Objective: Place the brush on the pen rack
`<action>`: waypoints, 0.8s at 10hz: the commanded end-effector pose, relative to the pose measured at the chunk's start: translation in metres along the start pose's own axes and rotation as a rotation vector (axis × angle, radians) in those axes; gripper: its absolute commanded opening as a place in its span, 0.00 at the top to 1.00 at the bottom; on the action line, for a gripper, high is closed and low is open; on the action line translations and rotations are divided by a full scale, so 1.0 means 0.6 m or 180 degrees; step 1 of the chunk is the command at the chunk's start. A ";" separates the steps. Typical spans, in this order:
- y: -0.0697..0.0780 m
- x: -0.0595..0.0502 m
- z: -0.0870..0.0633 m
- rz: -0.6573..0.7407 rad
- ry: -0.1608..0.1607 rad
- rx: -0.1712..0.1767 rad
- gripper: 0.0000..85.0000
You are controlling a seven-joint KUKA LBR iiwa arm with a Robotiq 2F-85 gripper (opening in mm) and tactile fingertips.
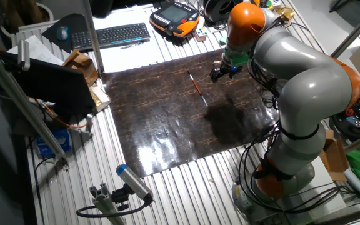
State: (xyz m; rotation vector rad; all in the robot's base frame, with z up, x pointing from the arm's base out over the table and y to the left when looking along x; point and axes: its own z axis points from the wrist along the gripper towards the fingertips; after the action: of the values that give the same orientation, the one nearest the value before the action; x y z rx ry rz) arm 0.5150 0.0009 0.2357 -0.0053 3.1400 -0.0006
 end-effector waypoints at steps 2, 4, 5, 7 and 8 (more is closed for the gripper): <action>0.000 0.000 0.000 -0.0669 0.0857 0.0364 0.98; 0.000 0.000 0.000 -0.0669 0.0852 0.0365 0.98; 0.000 0.000 0.000 -0.0669 0.0852 0.0365 0.98; 0.000 0.000 0.000 -0.0688 0.0858 0.0362 0.98; 0.000 0.000 0.000 -0.0694 0.0854 0.0362 0.98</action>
State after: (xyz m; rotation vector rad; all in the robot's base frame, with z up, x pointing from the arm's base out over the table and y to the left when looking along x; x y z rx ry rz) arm 0.5146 0.0006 0.2360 -0.3758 3.3708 -0.1944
